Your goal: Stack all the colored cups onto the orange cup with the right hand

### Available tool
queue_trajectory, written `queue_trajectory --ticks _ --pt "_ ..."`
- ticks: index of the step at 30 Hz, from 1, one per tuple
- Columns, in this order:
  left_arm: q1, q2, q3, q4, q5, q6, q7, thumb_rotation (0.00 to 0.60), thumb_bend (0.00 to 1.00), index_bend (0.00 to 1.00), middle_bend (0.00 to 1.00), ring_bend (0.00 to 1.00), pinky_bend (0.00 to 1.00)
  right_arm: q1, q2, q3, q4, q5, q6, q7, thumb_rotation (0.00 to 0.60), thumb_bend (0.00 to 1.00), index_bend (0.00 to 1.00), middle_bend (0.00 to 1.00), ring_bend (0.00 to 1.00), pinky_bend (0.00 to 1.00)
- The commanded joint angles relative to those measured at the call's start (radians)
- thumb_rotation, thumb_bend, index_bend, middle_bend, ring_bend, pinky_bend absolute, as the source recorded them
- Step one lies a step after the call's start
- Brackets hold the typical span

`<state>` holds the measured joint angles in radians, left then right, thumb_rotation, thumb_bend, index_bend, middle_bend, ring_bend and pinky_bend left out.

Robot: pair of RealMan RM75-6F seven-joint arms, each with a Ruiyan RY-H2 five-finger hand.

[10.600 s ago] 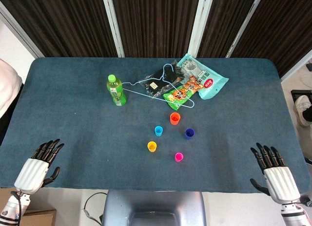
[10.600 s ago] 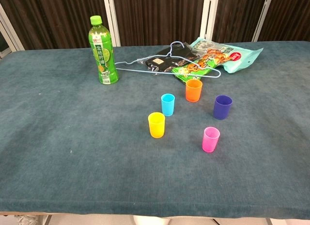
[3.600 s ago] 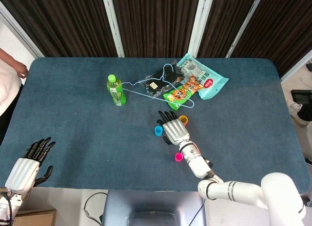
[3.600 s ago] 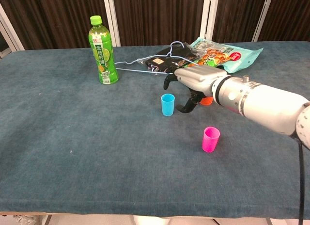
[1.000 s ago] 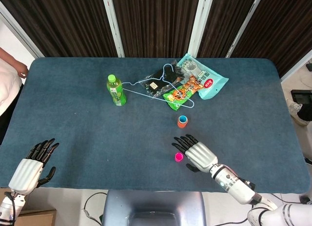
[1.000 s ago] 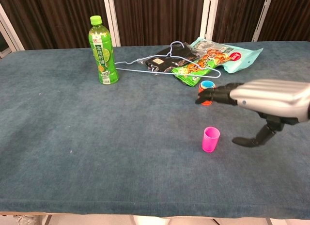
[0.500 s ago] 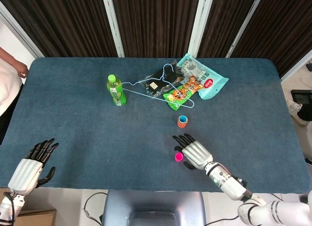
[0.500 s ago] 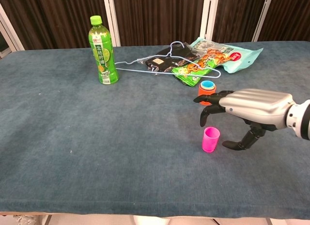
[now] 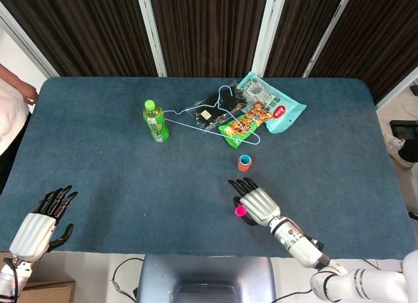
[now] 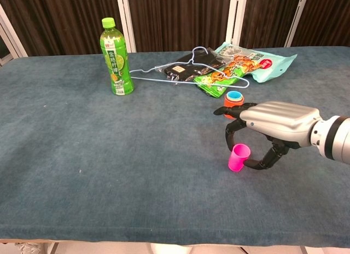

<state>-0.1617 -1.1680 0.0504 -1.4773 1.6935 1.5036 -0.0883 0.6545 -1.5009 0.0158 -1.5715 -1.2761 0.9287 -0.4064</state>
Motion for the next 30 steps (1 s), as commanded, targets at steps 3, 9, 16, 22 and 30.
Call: queue_trajectory --ticks 3,9,16,22,30 --pt "0.001 0.001 0.001 -0.001 0.002 0.002 0.0 0.6 0.45 0.0 0.0 0.01 0.12 -0.005 -0.001 0.007 -0.007 0.004 0.014 -0.007 0.6 0.46 0.64 0.03 0.0 0.0" --pt "-0.002 -0.004 0.0 0.0 -0.003 -0.009 0.01 0.6 0.45 0.0 0.0 0.01 0.12 -0.016 -0.033 0.165 -0.011 -0.03 0.205 0.084 0.6 0.46 0.63 0.03 0.0 0.0" --pt "-0.001 -0.005 -0.002 -0.002 -0.007 -0.007 0.017 0.6 0.46 0.0 0.0 0.01 0.12 0.063 -0.118 0.307 0.142 0.165 0.176 -0.06 0.6 0.46 0.62 0.04 0.0 0.0" --pt "-0.002 -0.002 -0.005 0.0 -0.013 -0.01 0.009 0.6 0.46 0.0 0.0 0.01 0.12 0.086 -0.142 0.308 0.206 0.267 0.133 -0.119 0.6 0.46 0.62 0.04 0.0 0.0" --pt "-0.004 -0.003 -0.005 0.0 -0.014 -0.015 0.011 0.6 0.46 0.0 0.0 0.01 0.12 0.108 -0.176 0.282 0.284 0.3 0.087 -0.121 0.6 0.46 0.62 0.04 0.0 0.0"
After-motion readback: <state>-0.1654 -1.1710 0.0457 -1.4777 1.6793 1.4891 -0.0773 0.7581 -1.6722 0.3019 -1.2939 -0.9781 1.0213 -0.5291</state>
